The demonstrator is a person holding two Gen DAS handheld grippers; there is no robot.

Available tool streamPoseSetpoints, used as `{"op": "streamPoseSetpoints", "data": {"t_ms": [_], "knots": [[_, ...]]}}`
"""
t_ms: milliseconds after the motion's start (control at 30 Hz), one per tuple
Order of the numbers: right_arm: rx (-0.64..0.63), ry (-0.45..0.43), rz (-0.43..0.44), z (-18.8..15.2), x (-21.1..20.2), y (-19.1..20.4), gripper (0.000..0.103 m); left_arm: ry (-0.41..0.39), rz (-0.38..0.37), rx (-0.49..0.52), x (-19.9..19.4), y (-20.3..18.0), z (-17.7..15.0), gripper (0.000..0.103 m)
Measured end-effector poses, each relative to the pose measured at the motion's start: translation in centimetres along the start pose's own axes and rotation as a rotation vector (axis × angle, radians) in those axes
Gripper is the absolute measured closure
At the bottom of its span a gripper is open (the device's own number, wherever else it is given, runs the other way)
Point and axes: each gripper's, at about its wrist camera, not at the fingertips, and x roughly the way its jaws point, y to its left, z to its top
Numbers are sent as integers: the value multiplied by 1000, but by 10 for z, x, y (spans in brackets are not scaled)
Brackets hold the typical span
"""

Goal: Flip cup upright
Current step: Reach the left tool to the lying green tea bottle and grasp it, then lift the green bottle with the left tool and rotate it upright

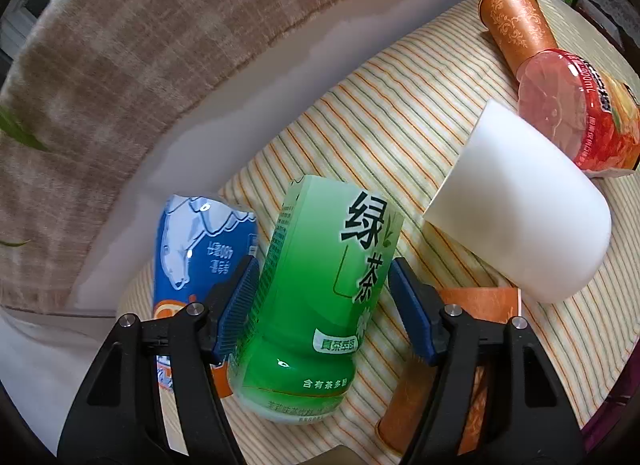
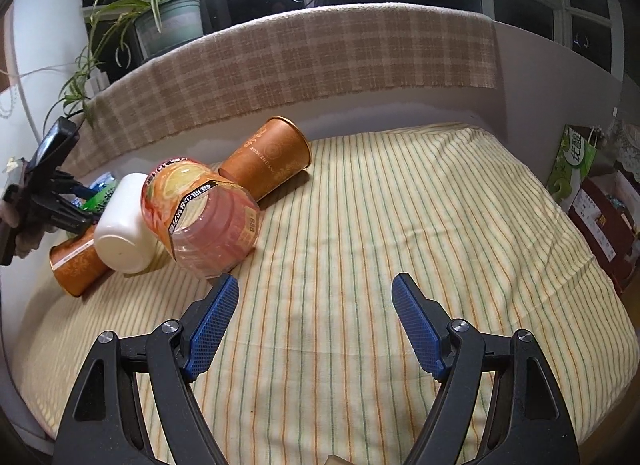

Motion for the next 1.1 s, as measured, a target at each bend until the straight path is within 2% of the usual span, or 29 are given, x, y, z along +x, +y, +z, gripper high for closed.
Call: {"op": "streamPoseSetpoints", "data": {"t_ms": [267,567,900,1100], "knots": [[-5,-18,2,-3,-10,2,24,-80,67,-27,-48,-1,-10,37],[-8,-55,15,-4,-35,6,24,-193,111,-57,-113,2,-30,43],[-13,-103,34,-11,-66,5,24,-313,89,-55,-178,-49,-59,44],[-6,-123,46,-17,-83,-2,24,-384,37,-42,-213,-102,-82,44]]}}
